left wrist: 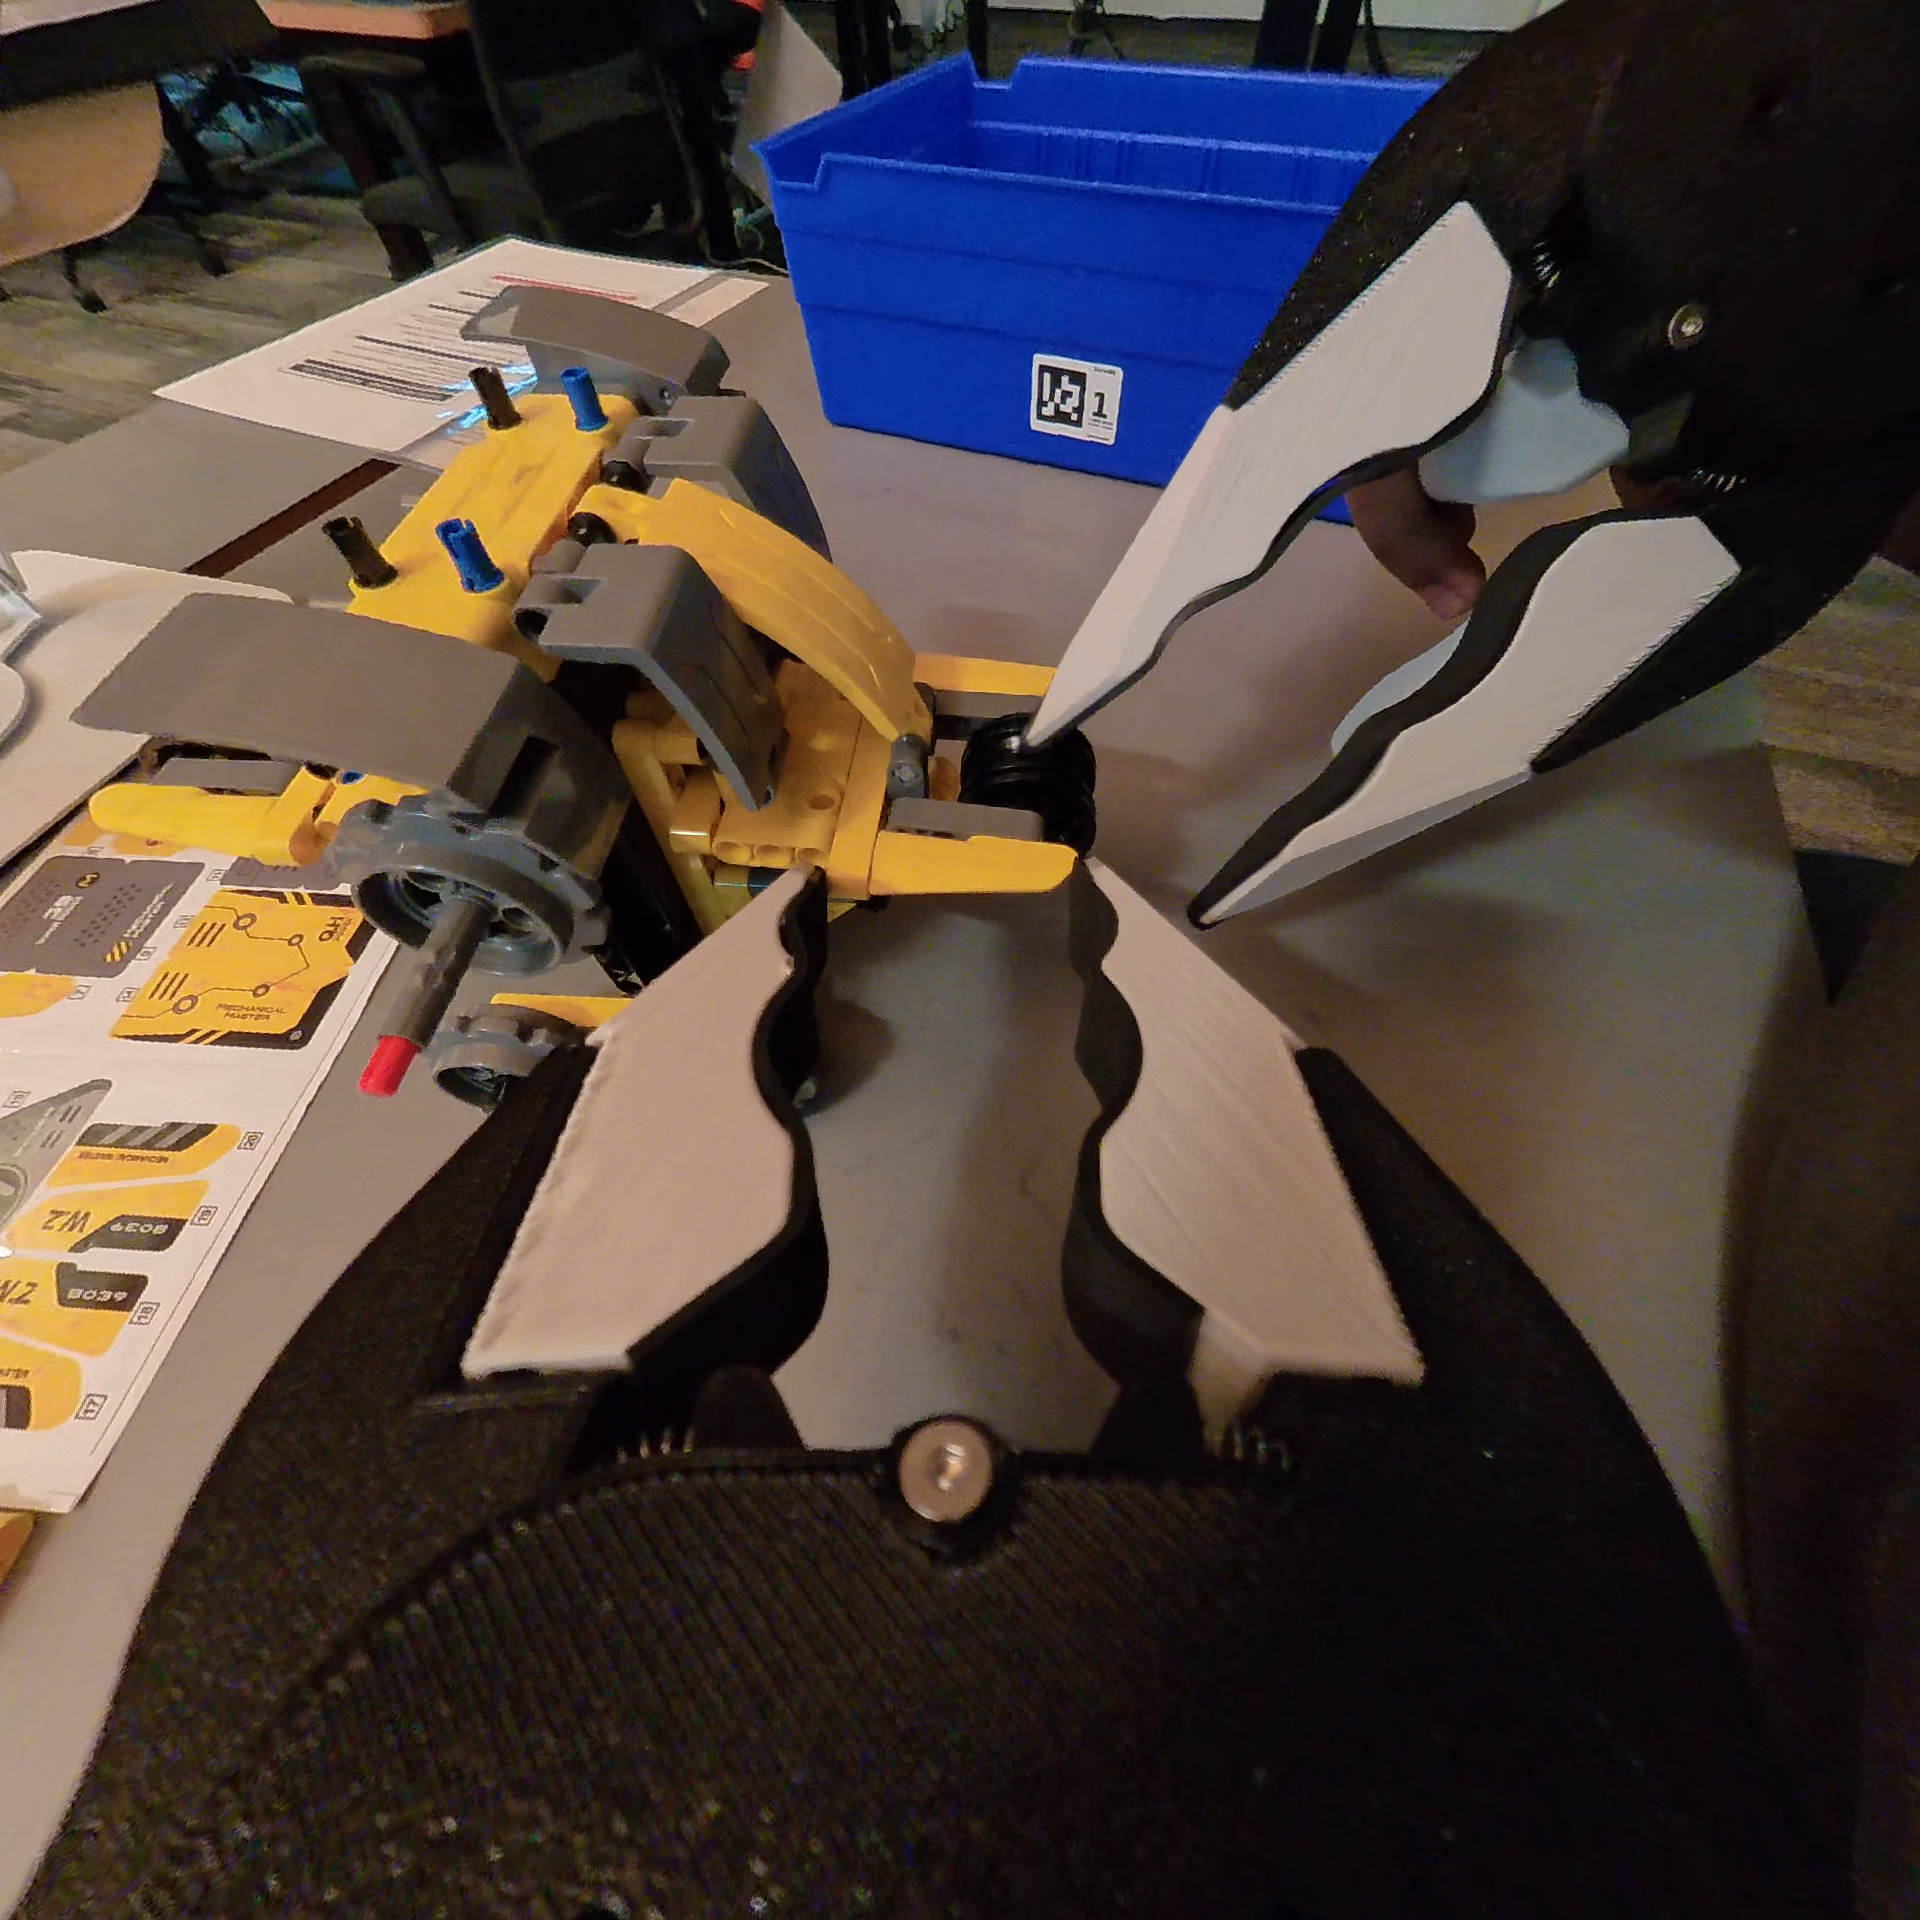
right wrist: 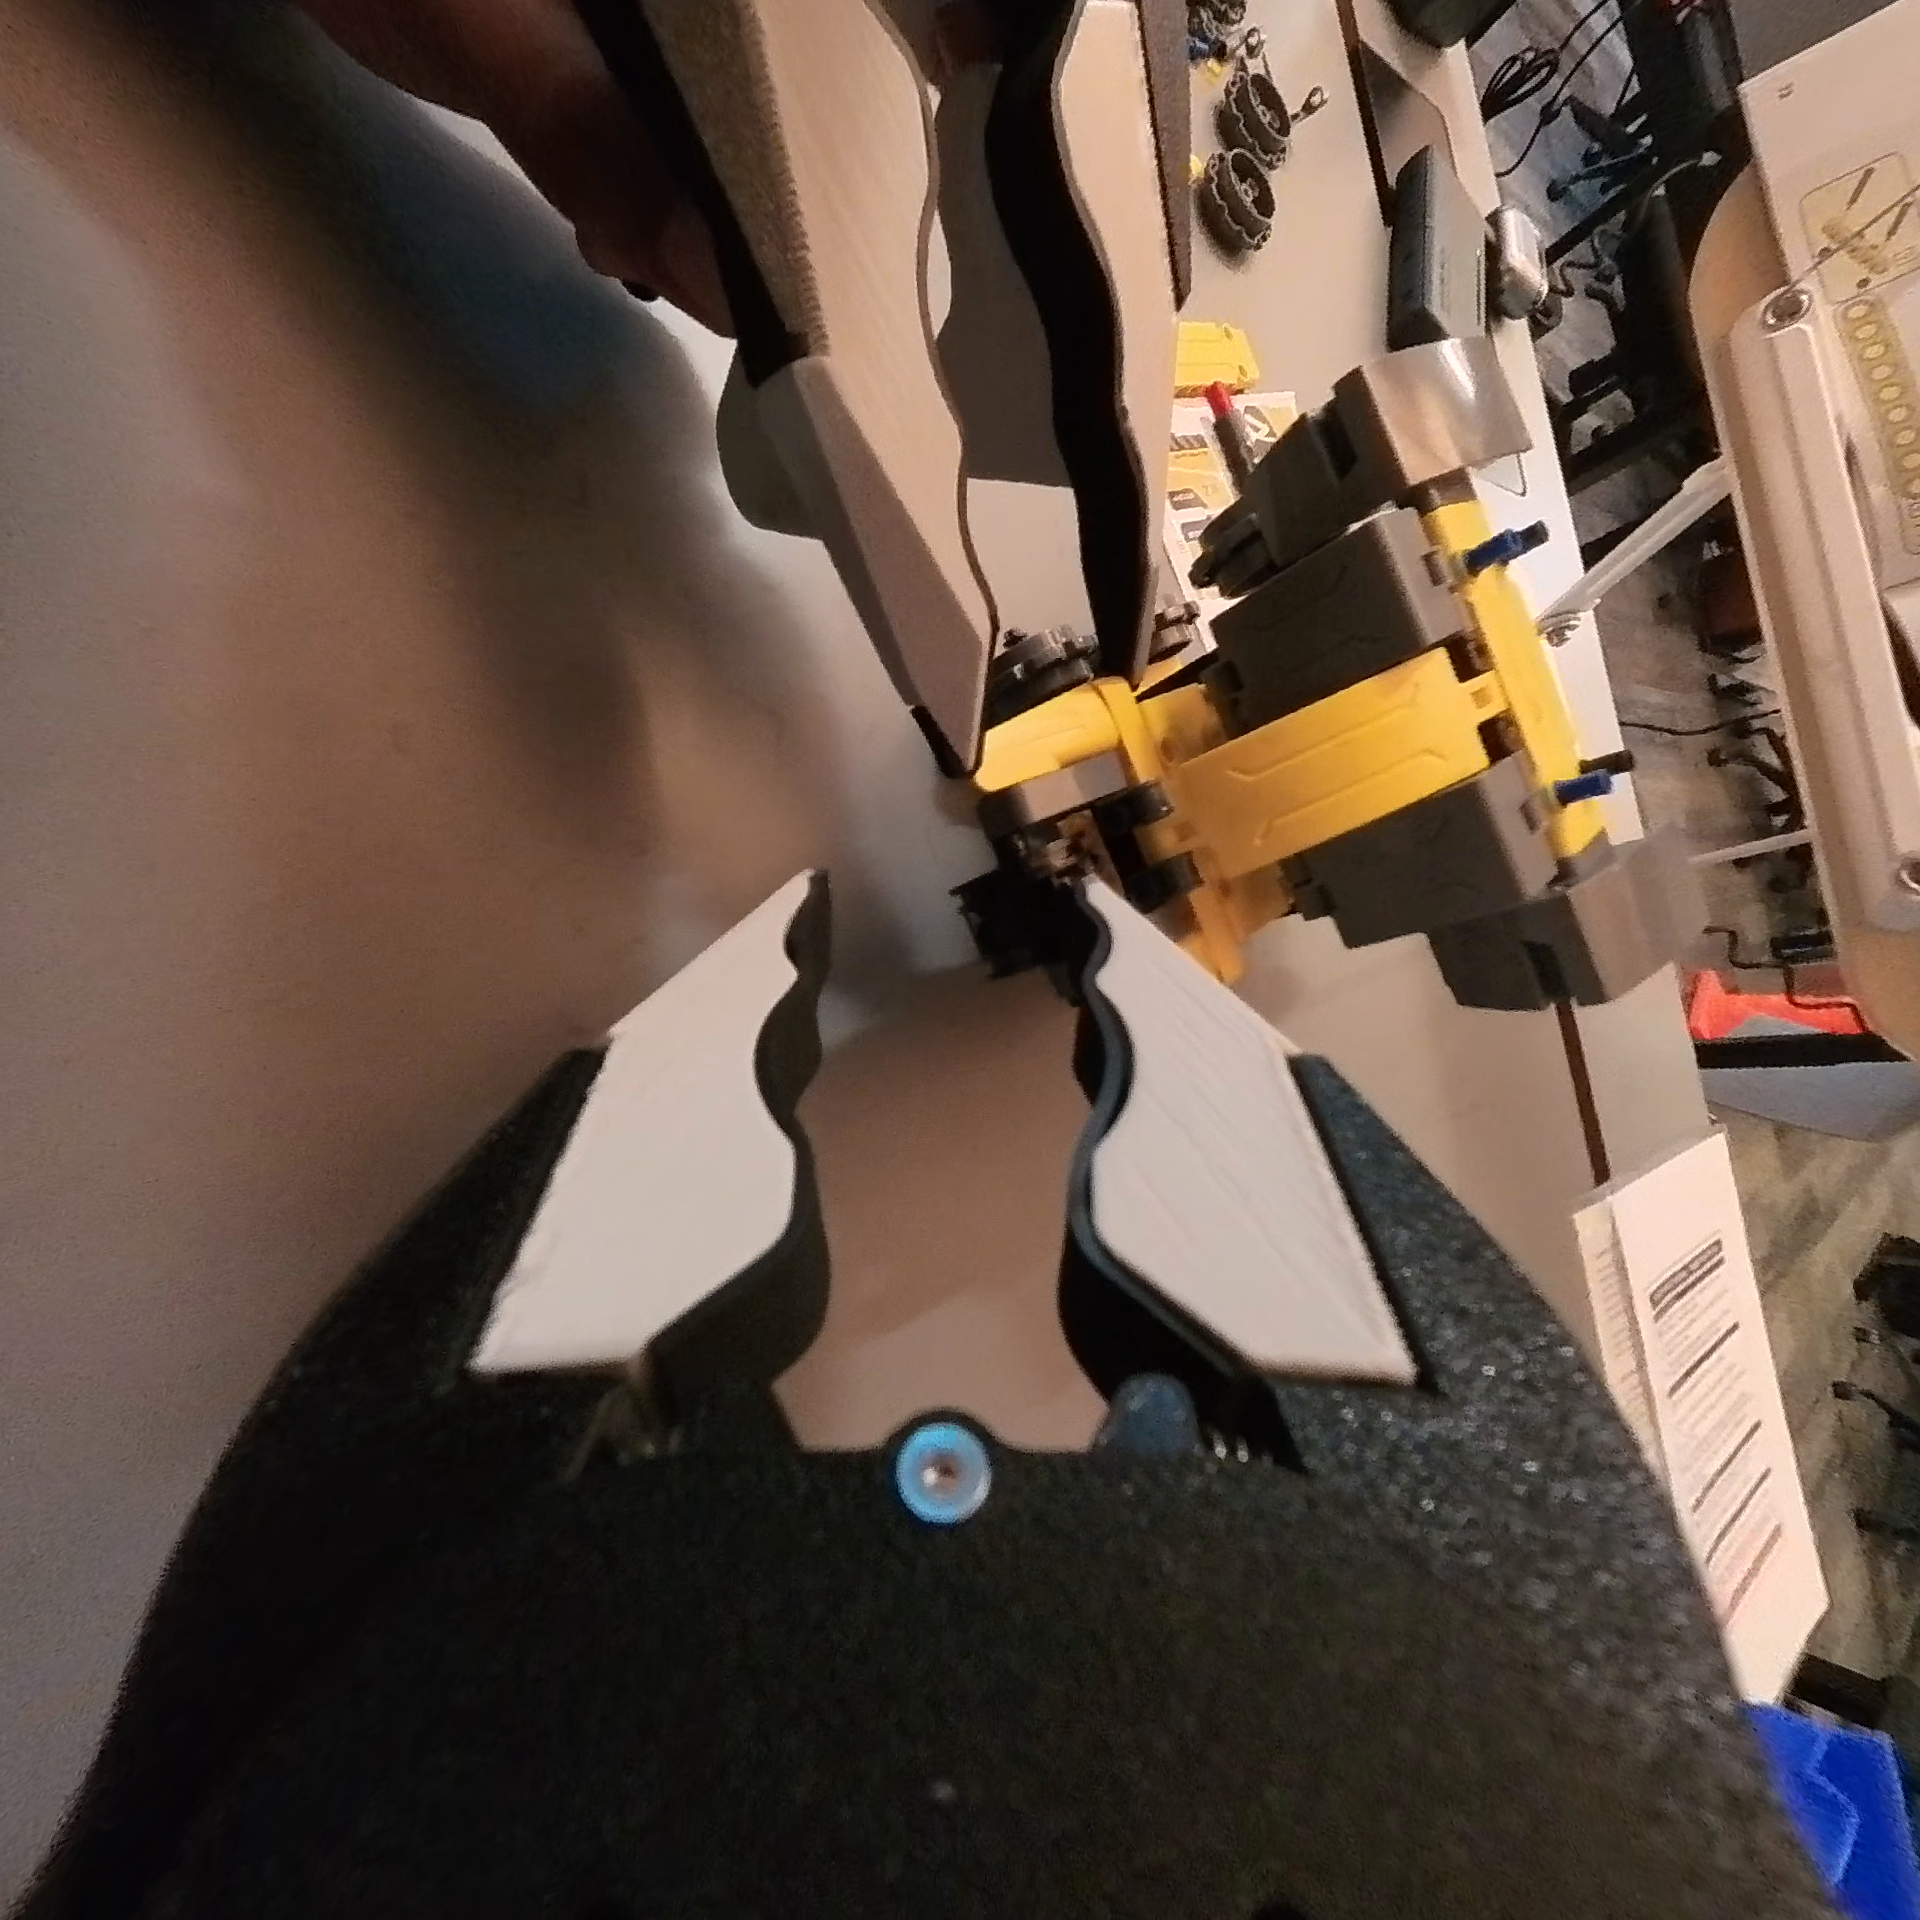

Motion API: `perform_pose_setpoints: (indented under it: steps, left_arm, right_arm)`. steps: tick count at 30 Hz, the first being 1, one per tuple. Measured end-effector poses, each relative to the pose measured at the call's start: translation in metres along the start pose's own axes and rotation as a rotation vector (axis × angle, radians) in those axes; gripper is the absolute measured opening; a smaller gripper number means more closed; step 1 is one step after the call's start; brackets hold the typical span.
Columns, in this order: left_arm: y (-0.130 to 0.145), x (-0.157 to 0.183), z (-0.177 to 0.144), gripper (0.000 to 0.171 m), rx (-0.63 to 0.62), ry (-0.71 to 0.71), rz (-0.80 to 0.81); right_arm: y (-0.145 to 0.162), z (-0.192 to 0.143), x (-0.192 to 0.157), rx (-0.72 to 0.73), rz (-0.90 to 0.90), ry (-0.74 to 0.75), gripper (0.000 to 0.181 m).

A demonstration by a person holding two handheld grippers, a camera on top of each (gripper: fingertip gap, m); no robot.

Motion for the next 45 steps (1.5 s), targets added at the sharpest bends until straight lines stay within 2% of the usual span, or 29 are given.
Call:
perform_pose_setpoints:
  steps: [21,23,27,33,45]
  left_arm:
    - [0.000,0.000,0.000,0.046,0.000,-0.005,0.004]
    - [0.000,0.000,0.000,0.046,0.001,-0.004,0.005]
    - [0.000,0.000,0.000,0.046,0.001,-0.004,0.006]
    - [0.001,0.001,0.000,0.046,-0.001,-0.005,0.008]
    - [0.000,0.000,0.000,0.046,0.001,-0.005,-0.002]
  right_arm:
    - [0.005,-0.002,-0.014,0.023,0.079,-0.017,0.043]
    - [0.002,-0.005,-0.014,0.045,0.093,-0.033,0.039]
    - [-0.007,-0.011,-0.002,0.104,0.097,0.002,0.043]
    - [-0.001,0.003,0.004,0.024,0.025,-0.007,0.054]
    - [-0.001,0.001,0.000,0.002,0.040,-0.024,0.053]
Point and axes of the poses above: each gripper's, where its closed fingertips meet, z out along the fingers, y out of its underside, x = y × z across the jaws, the point moved 6 cm from there along -z, back along the fingers, and after that the axes turned 4 degrees about x, right-handed, at the moved point
